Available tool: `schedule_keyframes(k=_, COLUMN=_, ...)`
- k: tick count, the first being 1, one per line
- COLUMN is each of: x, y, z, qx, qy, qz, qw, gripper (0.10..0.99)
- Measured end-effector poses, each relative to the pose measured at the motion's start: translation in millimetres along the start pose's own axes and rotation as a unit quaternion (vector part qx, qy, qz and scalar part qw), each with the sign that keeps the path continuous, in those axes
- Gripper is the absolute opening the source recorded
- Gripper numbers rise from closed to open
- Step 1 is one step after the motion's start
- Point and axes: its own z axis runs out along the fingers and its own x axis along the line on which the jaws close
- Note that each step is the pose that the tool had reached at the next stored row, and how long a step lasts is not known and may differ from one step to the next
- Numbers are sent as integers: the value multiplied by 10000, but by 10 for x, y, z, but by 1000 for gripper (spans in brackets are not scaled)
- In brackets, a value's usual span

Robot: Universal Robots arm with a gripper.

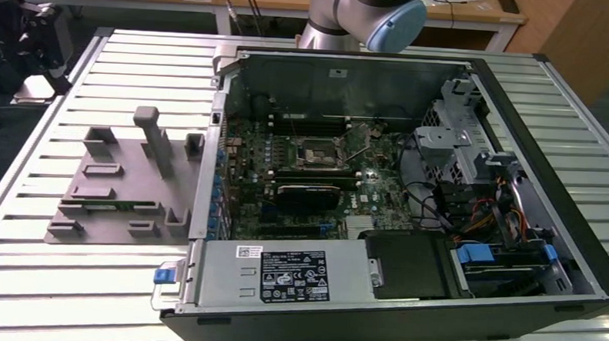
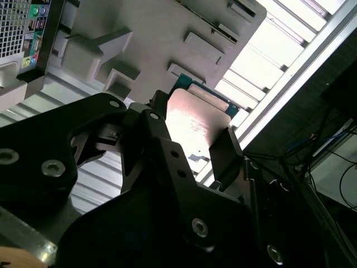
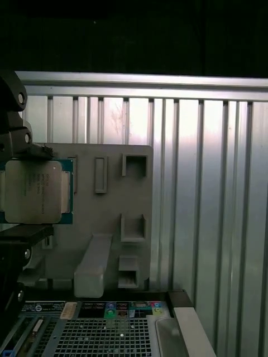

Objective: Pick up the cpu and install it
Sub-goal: 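Pick up the cpu and move it towards the insertion slot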

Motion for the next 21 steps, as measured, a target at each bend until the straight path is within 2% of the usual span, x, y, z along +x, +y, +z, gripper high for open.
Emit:
schedule_keyframes(k=8, x=-92, y=-1, z=5, qx=0, qy=0, qz=0, qw=10000, gripper=545)
schedule_keyframes(k=21, x=-344, y=-2, z=19, qx=0, qy=7, qz=0, qw=10000, gripper=545)
